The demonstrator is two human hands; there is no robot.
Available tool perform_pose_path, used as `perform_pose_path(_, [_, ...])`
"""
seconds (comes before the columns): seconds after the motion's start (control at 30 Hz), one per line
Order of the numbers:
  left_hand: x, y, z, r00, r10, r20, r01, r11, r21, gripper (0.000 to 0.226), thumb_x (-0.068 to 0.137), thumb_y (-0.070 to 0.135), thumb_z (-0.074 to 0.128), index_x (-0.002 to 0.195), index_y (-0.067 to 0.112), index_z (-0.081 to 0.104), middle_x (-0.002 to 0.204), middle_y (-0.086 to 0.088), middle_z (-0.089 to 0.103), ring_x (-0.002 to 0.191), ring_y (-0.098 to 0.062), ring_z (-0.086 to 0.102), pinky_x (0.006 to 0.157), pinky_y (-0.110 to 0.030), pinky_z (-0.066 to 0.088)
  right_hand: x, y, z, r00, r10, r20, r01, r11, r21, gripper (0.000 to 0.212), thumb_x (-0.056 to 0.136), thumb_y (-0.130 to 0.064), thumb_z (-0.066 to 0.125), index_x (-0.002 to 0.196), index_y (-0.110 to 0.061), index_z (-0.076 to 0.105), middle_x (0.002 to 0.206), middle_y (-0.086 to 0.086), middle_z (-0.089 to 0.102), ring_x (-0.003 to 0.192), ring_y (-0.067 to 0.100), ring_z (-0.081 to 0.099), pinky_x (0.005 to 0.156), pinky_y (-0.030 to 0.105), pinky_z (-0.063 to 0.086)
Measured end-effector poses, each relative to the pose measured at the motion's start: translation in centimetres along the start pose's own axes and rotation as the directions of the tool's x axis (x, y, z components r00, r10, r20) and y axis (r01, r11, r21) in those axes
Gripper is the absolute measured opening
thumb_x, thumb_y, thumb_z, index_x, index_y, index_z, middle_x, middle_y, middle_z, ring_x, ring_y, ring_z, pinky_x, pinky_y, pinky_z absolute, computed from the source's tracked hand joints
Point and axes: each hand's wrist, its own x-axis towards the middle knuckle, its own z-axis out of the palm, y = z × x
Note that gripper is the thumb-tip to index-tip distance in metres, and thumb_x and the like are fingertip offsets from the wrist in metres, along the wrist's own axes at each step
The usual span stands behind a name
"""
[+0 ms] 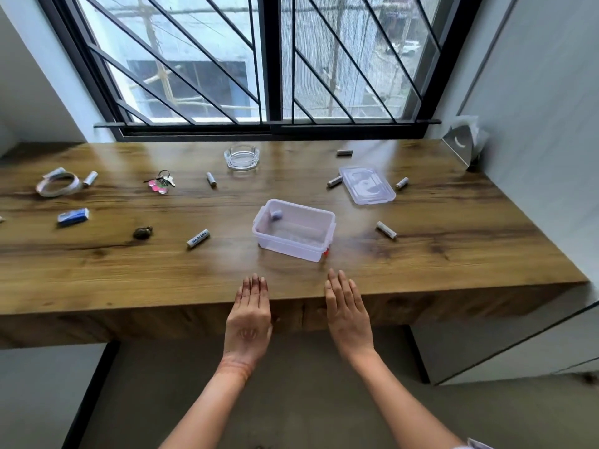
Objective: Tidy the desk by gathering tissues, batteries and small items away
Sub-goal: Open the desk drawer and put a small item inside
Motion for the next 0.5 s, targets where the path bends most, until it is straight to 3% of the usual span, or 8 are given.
perform_pose_path(0.03, [-0.1,-0.1,-0.3,1.000,-0.002,0.023,0.003,1.000,-0.021,0.077,0.057,0.032,0.084,0.117,-0.008,0.058,0.118,-0.026,0.061,0.107,-0.036,0.062,0.092,-0.047,0.046,0.0,-0.1,-0.6,0.999,0.022,0.028,-0.023,0.999,0.037,0.044,0.084,-0.017,0.045,0.126,-0.003,0.039,0.142,0.017,0.034,0.133,0.029,0.029,0.115,0.039,0.010])
perform_pose_path(0.1, [-0.3,-0.4,-1.0,0.999,-0.030,0.025,0.031,0.997,-0.067,0.064,0.082,0.046,0.054,0.120,-0.005,0.057,0.122,-0.023,0.059,0.112,-0.033,0.060,0.096,-0.044,0.043,-0.1,-0.3,-1.7,0.998,0.042,0.044,-0.046,0.994,0.101,0.051,0.089,-0.036,0.042,0.129,-0.004,0.038,0.144,0.017,0.035,0.137,0.029,0.024,0.117,0.037,0.009])
perform_pose_path(0.17, [-0.4,-0.8,-1.8,0.997,-0.071,0.024,0.073,0.989,-0.129,0.070,0.093,0.050,0.022,0.123,-0.004,0.053,0.127,-0.021,0.056,0.118,-0.032,0.055,0.100,-0.043,0.038,0.1,-0.5,-2.8,0.999,0.039,-0.022,-0.035,0.987,0.155,0.054,0.095,-0.042,0.035,0.134,-0.005,0.034,0.147,0.016,0.029,0.140,0.031,0.018,0.119,0.038,0.007])
perform_pose_path(0.2, [-0.1,-1.0,-2.4,0.996,-0.089,-0.011,0.086,0.985,-0.151,0.071,0.094,0.050,0.016,0.125,-0.004,0.052,0.129,-0.021,0.055,0.120,-0.032,0.053,0.101,-0.044,0.037,0.6,-0.5,-3.4,0.997,0.037,-0.070,-0.023,0.982,0.187,0.054,0.096,-0.043,0.035,0.135,-0.006,0.033,0.148,0.016,0.026,0.142,0.031,0.015,0.119,0.038,0.005])
perform_pose_path(0.4, [5.0,-2.5,-4.9,0.966,-0.136,-0.220,0.081,0.967,-0.242,0.065,0.086,0.041,0.038,0.132,-0.005,0.040,0.137,-0.019,0.043,0.129,-0.031,0.039,0.110,-0.035,0.025,7.9,-1.8,-5.5,0.975,0.059,-0.213,0.000,0.964,0.267,0.044,0.094,-0.037,0.038,0.130,-0.012,0.036,0.151,0.013,0.019,0.144,0.029,0.005,0.119,0.039,0.004])
perform_pose_path(0.5, [9.5,-4.3,-5.4,0.955,-0.165,-0.246,0.085,0.948,-0.308,0.067,0.086,0.040,0.037,0.134,-0.006,0.037,0.140,-0.018,0.036,0.131,-0.029,0.031,0.106,-0.044,0.028,13.7,-2.3,-5.5,0.971,0.062,-0.229,0.010,0.954,0.301,0.041,0.090,-0.032,0.041,0.125,-0.011,0.041,0.151,0.013,0.021,0.143,0.029,0.006,0.118,0.037,0.003])
